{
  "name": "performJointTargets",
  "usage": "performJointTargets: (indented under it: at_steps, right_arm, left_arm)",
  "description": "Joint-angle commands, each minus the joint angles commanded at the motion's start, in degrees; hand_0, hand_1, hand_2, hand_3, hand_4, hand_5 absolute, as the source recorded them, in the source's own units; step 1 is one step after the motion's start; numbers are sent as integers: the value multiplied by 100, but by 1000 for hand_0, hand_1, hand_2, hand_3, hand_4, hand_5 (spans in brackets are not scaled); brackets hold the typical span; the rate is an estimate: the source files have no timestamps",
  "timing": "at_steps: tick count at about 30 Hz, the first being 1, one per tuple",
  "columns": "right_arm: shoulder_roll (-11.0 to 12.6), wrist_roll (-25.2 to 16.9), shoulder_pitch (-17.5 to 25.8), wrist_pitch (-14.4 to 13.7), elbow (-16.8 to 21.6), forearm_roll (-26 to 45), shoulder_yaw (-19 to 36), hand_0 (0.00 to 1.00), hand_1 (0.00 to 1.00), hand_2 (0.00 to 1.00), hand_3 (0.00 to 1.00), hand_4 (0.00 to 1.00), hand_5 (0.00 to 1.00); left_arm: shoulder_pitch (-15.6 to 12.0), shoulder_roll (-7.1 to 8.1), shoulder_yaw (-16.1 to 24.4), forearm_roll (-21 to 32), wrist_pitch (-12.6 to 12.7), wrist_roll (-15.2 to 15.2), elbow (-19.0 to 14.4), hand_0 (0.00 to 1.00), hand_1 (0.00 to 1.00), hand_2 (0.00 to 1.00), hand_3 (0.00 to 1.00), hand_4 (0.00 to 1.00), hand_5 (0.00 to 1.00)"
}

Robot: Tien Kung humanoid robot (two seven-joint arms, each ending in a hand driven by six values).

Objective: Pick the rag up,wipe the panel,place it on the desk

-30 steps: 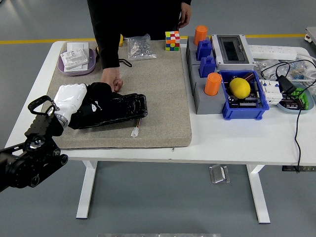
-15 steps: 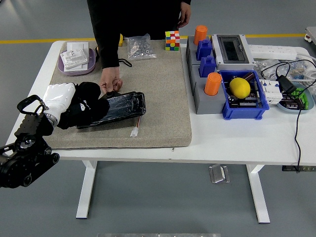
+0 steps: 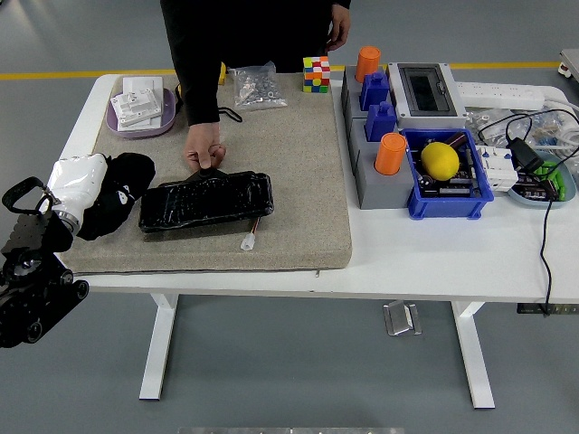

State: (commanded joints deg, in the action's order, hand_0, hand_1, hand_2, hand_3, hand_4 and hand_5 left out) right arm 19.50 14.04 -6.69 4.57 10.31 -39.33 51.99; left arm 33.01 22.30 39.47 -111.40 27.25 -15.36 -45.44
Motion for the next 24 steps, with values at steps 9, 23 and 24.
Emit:
performJointTargets:
  at_steps: [9, 23, 24]
  right_arm:
    - [-4, -6, -18, 7, 0, 68, -75, 722, 643, 682, 584, 973, 548]
    - [-26, 13, -61, -3, 0, 49, -32, 722, 639, 682, 584, 973, 547]
    - [-28, 16, -59, -4, 0, 44, -23, 722, 639, 682, 584, 973, 547]
  left_arm:
    - [-66, -53, 215, 123, 131, 151, 244, 214, 142, 467, 401, 316, 2]
    - [-5, -225, 299, 779, 72, 498, 597, 279, 329, 500, 479, 460, 2]
    - [-9, -226, 300, 816, 36, 514, 607, 279, 329, 500, 479, 460, 2]
